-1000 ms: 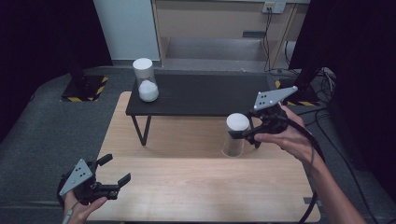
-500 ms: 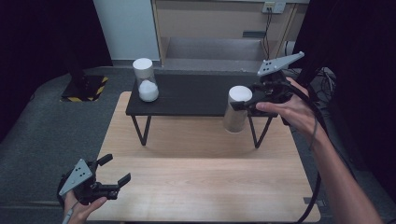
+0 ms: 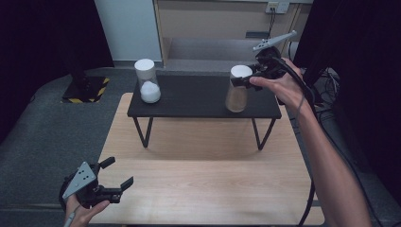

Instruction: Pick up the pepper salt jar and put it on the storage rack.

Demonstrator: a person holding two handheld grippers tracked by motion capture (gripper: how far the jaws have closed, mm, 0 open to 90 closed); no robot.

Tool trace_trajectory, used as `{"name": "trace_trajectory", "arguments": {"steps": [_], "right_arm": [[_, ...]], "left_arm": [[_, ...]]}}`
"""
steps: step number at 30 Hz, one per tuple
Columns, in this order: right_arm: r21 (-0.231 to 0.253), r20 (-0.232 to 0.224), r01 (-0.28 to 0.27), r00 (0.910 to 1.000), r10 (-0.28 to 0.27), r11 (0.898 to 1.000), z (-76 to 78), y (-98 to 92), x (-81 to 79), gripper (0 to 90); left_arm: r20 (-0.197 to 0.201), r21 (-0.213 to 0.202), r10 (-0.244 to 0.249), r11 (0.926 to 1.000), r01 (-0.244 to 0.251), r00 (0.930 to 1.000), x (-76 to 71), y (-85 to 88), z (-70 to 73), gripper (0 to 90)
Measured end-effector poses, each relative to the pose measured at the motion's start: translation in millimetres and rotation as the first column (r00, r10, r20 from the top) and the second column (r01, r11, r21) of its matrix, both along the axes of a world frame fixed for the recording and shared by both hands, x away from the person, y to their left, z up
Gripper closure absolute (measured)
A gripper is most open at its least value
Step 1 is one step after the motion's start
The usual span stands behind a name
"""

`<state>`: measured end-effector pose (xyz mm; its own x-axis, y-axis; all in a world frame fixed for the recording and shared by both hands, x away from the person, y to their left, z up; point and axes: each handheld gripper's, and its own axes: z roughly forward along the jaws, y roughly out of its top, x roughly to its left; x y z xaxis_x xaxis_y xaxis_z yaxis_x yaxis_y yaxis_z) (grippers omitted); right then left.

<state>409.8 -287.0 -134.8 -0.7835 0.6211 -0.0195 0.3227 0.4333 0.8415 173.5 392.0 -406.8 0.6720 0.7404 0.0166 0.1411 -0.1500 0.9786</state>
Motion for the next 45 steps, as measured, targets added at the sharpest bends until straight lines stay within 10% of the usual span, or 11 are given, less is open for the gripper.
{"name": "trace_trajectory", "arguments": {"steps": [13,29,32,45], "right_arm": [[0.002,0.001,0.169,0.9856,-0.169,0.986,-7.8,5.8,23.5,34.0],[0.022,-0.010,0.165,0.9863,-0.165,0.986,-26.7,-4.4,26.9,33.5],[0.020,0.027,0.181,0.9830,-0.181,0.983,-29.9,-3.2,20.6,22.4],[0.280,0.186,0.095,0.9709,-0.151,0.955,-36.5,-41.6,-32.9,2.7]], "left_arm": [[-0.003,-0.015,0.003,0.9999,-0.003,1.0000,0.3,2.1,-1.2,1.1],[-0.004,-0.019,0.000,0.9998,0.000,1.0000,0.2,2.5,-0.9,1.1],[-0.002,-0.017,-0.003,0.9999,0.003,1.0000,0.1,2.0,-0.7,1.1],[0.004,-0.019,-0.007,0.9998,0.007,1.0000,0.0,1.4,0.0,1.1]]}}
